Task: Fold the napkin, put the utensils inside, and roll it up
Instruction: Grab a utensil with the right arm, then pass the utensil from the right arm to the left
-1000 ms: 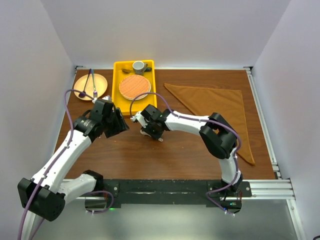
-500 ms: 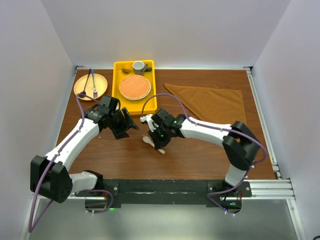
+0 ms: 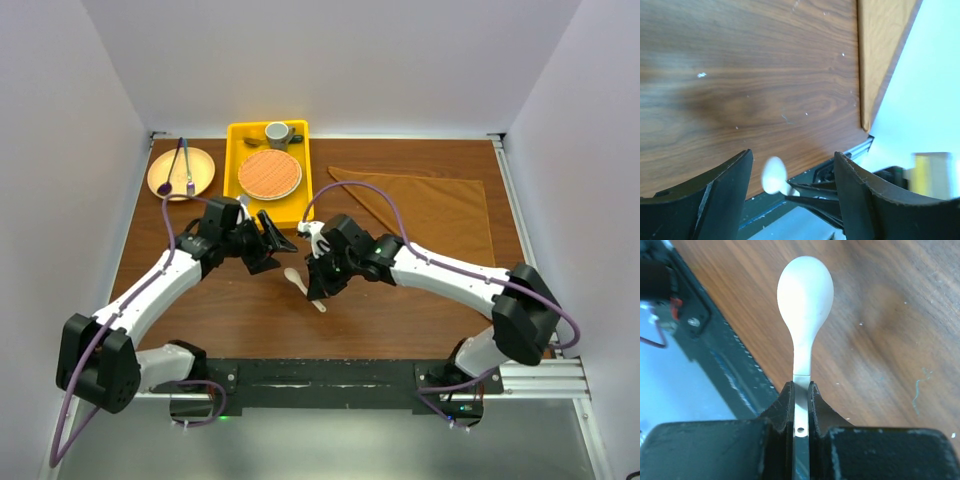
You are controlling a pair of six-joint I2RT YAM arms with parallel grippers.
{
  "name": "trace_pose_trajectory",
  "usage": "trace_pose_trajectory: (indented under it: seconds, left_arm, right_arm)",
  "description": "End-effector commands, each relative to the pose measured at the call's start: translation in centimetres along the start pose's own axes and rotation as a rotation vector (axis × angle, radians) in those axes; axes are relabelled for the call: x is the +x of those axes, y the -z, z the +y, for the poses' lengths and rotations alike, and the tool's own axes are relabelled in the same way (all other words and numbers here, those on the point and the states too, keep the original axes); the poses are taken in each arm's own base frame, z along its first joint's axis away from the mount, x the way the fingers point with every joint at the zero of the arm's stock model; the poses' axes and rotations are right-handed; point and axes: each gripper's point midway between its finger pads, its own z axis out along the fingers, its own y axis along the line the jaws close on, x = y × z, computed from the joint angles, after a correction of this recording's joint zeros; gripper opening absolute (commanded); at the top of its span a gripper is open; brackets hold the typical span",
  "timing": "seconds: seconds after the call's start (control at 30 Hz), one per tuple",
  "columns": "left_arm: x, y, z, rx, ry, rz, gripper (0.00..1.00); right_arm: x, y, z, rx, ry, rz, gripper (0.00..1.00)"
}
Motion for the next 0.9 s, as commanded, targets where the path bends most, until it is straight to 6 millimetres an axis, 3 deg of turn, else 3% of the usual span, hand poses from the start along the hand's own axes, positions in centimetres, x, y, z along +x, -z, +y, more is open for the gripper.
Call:
trace_pose_trajectory:
  seconds: [0.0, 0.13, 0.3, 0.53, 0.7, 0.87]
  left_arm:
    - [0.2, 0.5, -1.7, 0.087, 0.015, -0.017, 0.71]
    - [0.0, 0.7, -2.7, 0.122, 0.020, -0.029, 0.70]
    - [1.3, 0.5, -4.2, 0.180, 0.029, 0.017, 0.68]
    - [2.9, 0.8, -4.2, 0.206, 0.066, 0.051, 0.62]
    - [3.1, 1.2, -4.3, 0.219, 0.068, 0.054, 0.49]
    - [3.0, 1.0, -5.0, 0.268, 0.029, 0.052, 0.24]
  right_arm:
    - [-2.0, 1.7, 1.9, -0.062, -0.055, -0.100, 0.00]
    - [-2.3, 2.6, 2.2, -0.073, -0.068, -0.140, 0.00]
    - [-2.8, 3.1, 2.4, -0.074, -0.064, -0.165, 0.00]
    - [-3.6, 3.4, 2.2, -0.071, -0.071, -0.191, 0.00]
    - [-3.4, 3.5, 2.1, -0.071, -0.069, -0.195, 0.00]
    - [-2.8, 3.8, 2.3, -0.085, -0.041, -0.176, 0.00]
